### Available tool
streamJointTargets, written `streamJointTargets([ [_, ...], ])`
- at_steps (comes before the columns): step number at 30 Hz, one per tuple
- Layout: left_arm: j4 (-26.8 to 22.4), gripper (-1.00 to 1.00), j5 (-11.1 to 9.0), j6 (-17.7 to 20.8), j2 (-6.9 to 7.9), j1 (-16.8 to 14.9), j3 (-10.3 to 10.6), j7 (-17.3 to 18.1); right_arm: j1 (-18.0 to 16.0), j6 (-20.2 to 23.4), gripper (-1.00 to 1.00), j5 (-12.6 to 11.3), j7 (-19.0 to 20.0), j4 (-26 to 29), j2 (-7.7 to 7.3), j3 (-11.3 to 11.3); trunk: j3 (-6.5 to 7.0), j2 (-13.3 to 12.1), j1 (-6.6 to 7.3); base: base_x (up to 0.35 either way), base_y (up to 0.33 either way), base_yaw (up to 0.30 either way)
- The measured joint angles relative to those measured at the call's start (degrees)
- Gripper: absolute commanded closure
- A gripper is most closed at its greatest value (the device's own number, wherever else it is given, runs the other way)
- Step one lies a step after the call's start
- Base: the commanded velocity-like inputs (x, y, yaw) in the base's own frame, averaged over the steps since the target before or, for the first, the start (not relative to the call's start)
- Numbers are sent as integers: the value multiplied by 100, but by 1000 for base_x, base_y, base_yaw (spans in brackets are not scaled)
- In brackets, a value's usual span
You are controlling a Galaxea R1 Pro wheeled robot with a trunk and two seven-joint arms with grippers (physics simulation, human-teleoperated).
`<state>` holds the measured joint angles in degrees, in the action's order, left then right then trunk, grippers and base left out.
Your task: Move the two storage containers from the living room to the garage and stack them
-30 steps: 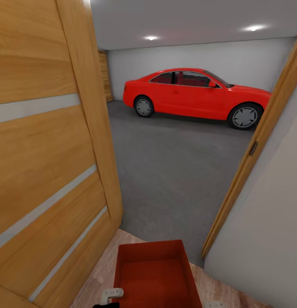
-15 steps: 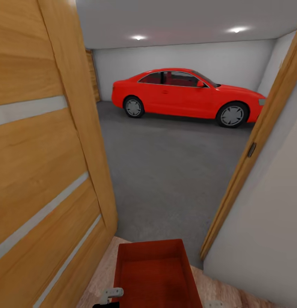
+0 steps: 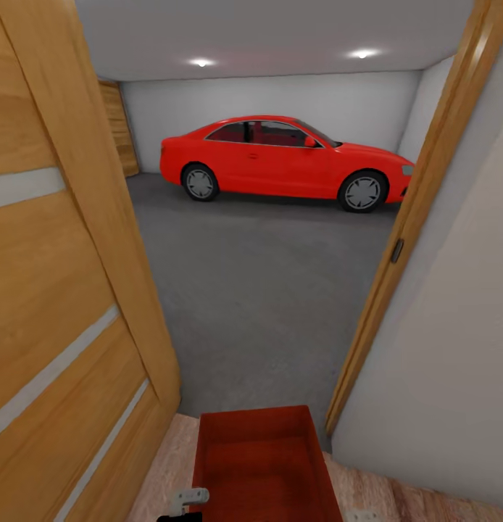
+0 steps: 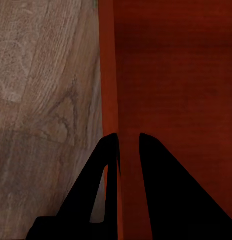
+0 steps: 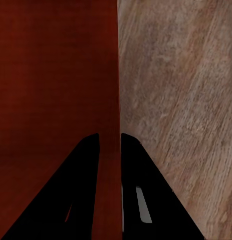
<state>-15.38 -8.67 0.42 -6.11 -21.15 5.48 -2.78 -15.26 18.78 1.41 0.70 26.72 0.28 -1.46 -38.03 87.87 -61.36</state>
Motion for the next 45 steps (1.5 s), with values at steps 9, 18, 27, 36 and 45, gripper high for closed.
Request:
streamJointTargets([
  [9,-2,100,-1,-6,-1,0,-1,-3,-3,-4,100,0,-2,1,-1,-2,0,0,0,70,101,-148],
  [18,2,100,2,21,-2,-1,-5,-6,-3,31,100,2,2,0,-1,-2,0,0,0,96,106,-96],
  [27,2,100,2,24,-1,-1,-6,-4,-5,38,100,3,2,0,0,-2,0,0,1,88,91,-80],
  [36,2,100,1,13,-2,-1,-5,-5,-5,21,100,3,1,-2,-1,-2,0,0,0,95,97,-76],
  [45,1,100,2,30,-2,-1,-7,-6,-5,44,100,4,2,-1,0,-1,0,0,1,93,92,-16],
])
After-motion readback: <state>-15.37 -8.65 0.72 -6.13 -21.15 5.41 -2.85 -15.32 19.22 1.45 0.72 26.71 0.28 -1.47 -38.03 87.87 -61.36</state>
